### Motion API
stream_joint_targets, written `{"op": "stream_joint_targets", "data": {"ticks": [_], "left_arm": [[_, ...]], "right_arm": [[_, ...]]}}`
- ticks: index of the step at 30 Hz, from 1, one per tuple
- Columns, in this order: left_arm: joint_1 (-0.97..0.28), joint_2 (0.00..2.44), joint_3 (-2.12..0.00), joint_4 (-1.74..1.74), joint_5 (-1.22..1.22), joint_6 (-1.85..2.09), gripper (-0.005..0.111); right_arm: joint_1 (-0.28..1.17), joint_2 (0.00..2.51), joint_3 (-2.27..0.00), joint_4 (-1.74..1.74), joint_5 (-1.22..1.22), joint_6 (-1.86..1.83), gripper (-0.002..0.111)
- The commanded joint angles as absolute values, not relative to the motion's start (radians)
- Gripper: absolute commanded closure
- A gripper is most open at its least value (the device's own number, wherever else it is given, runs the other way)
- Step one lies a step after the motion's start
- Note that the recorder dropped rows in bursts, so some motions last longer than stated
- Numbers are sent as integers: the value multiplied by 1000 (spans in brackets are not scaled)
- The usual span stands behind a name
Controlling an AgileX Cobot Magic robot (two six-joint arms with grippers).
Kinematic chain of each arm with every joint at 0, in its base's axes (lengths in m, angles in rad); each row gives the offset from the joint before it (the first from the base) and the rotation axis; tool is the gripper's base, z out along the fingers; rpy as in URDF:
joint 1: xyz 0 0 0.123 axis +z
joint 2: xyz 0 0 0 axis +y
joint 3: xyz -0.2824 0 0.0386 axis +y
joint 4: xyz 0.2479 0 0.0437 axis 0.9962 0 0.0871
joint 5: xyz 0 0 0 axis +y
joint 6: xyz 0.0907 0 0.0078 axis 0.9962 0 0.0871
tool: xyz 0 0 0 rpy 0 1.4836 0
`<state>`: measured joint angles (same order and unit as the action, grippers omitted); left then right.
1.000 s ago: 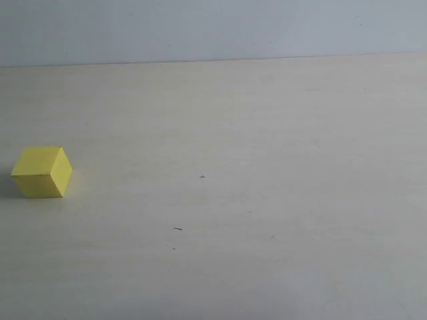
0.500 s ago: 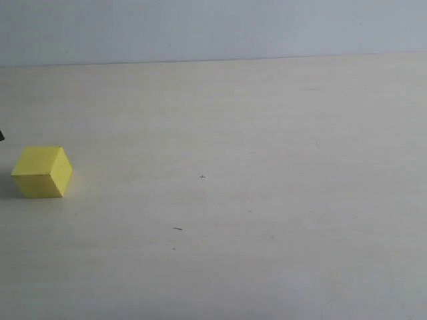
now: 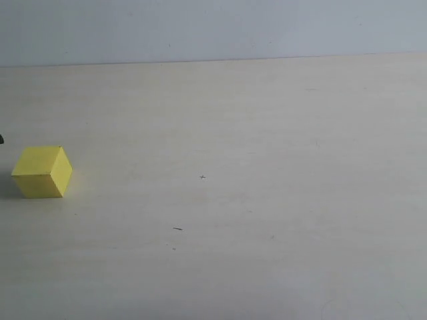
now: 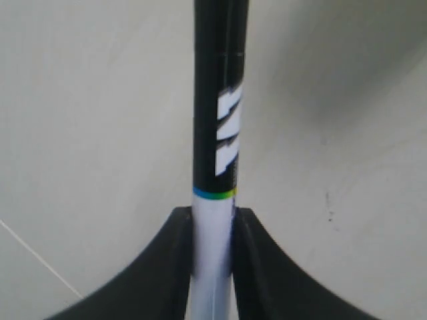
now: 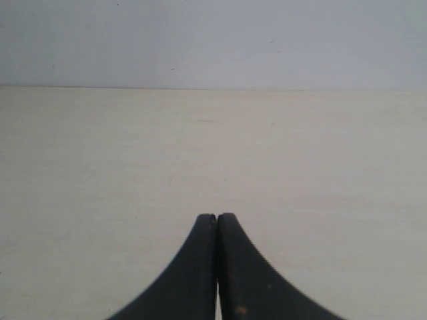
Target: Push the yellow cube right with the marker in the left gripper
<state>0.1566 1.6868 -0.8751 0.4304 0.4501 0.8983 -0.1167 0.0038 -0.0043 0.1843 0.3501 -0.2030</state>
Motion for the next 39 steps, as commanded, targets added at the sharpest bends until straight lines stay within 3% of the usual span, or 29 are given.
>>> {"op": "stream_joint_targets", "data": {"ticks": [1,8,21,39], "left_arm": [[152,1687,-873,461,431,1098,107],[152,1728,-878,360,449,1318,107],[236,1801,-1035,165,732,1548,107],[249,1878,-1035,72,544,1667,107]], "right_arm": [[-123,0,0,184,346,-204,108],[-123,0,0,184,346,-204,108],[-123,0,0,184,346,-204,108],[-123,0,0,184,338,-204,108]]}}
